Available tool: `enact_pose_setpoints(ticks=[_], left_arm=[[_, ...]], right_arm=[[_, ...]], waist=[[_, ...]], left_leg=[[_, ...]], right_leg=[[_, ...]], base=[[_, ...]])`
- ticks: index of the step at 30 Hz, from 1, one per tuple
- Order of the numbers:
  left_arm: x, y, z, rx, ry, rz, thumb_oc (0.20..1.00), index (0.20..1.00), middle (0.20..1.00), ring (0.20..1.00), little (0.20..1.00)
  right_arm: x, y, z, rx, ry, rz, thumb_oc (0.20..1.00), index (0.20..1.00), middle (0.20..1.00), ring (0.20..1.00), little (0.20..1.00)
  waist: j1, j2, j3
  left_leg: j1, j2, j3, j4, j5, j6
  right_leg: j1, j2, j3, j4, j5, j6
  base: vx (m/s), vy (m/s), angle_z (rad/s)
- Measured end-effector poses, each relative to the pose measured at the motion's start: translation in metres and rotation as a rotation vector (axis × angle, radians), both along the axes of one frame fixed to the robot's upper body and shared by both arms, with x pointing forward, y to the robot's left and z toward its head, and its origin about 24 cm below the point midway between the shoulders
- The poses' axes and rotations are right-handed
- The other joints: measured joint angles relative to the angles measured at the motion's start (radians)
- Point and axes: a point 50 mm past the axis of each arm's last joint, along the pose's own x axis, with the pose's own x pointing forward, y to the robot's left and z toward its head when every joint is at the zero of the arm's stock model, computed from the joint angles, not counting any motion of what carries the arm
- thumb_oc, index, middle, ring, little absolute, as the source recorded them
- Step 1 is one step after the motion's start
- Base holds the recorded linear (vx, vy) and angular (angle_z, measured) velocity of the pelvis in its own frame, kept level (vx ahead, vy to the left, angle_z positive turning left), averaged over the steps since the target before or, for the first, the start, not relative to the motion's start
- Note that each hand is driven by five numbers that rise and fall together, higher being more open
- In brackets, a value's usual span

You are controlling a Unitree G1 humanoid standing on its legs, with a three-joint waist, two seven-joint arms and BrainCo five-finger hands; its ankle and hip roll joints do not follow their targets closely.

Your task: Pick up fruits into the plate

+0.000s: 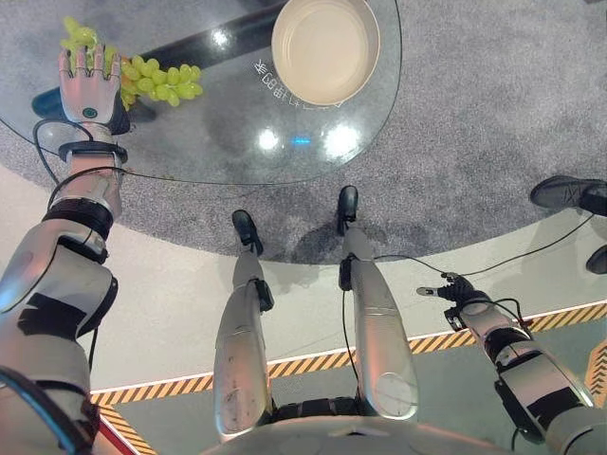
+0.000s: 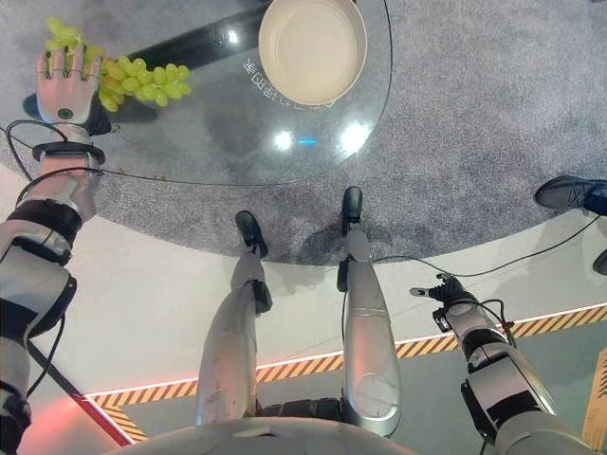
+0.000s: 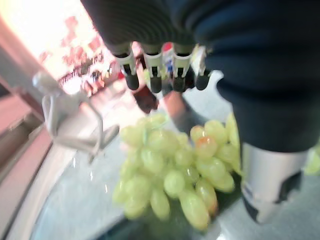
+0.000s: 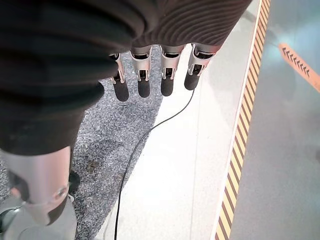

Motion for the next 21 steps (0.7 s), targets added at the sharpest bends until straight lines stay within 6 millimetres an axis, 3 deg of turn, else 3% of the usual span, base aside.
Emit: enact_pose_setpoints(ticks=[9,21], left_arm=[[-0.003,-0.015,0.022,0.125,-0.216,-0.099,1.0,1.0,1.0,1.0,1.0],[0.002,-0.021,0.035,0.144,-0.184,-0.15,1.0,1.0,1.0,1.0,1.0]], right_arm=[[0.002,-0.001,0.003,-0.002,-0.017,0.011,1.0,1.0,1.0,1.0,1.0],[0.003,-0.005,0.006,-0.011,-0.035,0.016,1.0,1.0,1.0,1.0,1.0]], waist=[[-0.002,0.0,0.0],[-0.019,0.0,0.0]], left_leg=[[-0.065,0.002,0.0,0.044,-0.003,0.0],[-0.09,0.002,0.002,0.054,-0.005,0.001]], right_leg=[[-0.075,-0.003,0.016,0.051,-0.011,-0.001],[-0.101,-0.002,0.024,0.053,-0.01,-0.001]], base=[[0.01,0.009,-0.01],[0.02,0.014,-0.01]])
